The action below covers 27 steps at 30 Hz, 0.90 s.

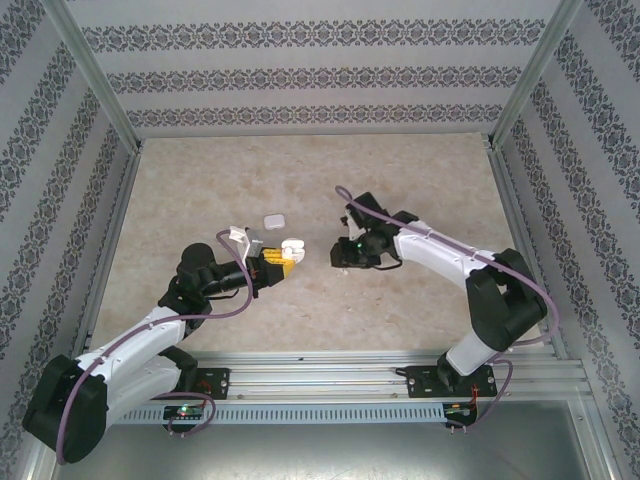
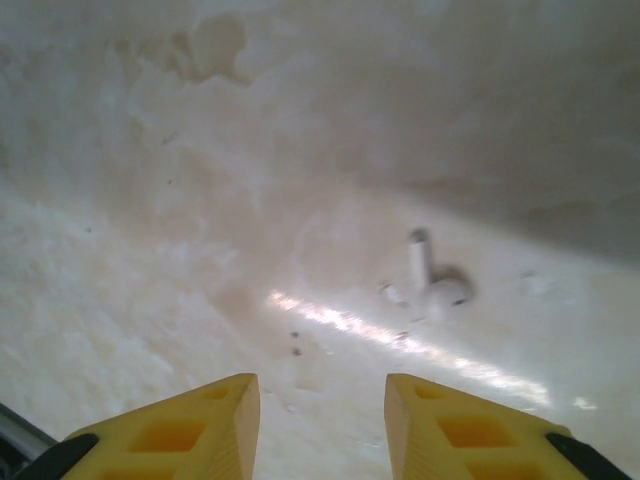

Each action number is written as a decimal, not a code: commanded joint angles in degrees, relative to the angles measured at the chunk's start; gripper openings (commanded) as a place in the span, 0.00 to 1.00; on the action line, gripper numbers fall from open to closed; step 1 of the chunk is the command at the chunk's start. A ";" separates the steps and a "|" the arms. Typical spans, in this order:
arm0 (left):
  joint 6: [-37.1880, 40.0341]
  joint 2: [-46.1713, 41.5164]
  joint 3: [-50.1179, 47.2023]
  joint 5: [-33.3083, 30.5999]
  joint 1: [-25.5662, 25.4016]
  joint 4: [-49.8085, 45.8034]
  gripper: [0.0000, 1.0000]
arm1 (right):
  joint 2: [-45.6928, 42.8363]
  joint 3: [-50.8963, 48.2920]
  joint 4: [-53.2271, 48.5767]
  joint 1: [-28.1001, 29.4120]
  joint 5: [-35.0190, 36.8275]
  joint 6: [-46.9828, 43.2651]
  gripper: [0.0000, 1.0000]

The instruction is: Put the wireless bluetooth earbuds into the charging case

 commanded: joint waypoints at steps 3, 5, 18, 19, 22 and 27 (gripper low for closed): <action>1.12 -1.69 0.15 0.15 -0.29 -1.17 0.00 | 3.95 -2.88 5.99 1.73 -1.53 9.25 0.37; 1.52 -2.39 0.13 -0.04 -0.29 -2.14 0.00 | 4.39 -4.10 7.56 1.67 -1.67 10.63 0.38; 1.82 -2.21 0.51 -0.67 -0.28 -2.61 0.00 | 8.57 -4.36 7.97 -0.20 0.94 12.68 0.44; 1.75 -2.21 0.51 -0.62 -0.28 -2.72 0.00 | 8.84 -4.17 7.55 -0.42 1.34 12.68 0.44; 1.85 -2.37 0.51 -0.61 -0.29 -2.84 0.00 | 8.85 -3.74 6.57 -1.03 2.22 12.30 0.44; 1.93 -2.29 0.42 -0.76 -0.28 -2.75 0.00 | 9.58 -2.03 5.49 -2.28 2.56 10.79 0.44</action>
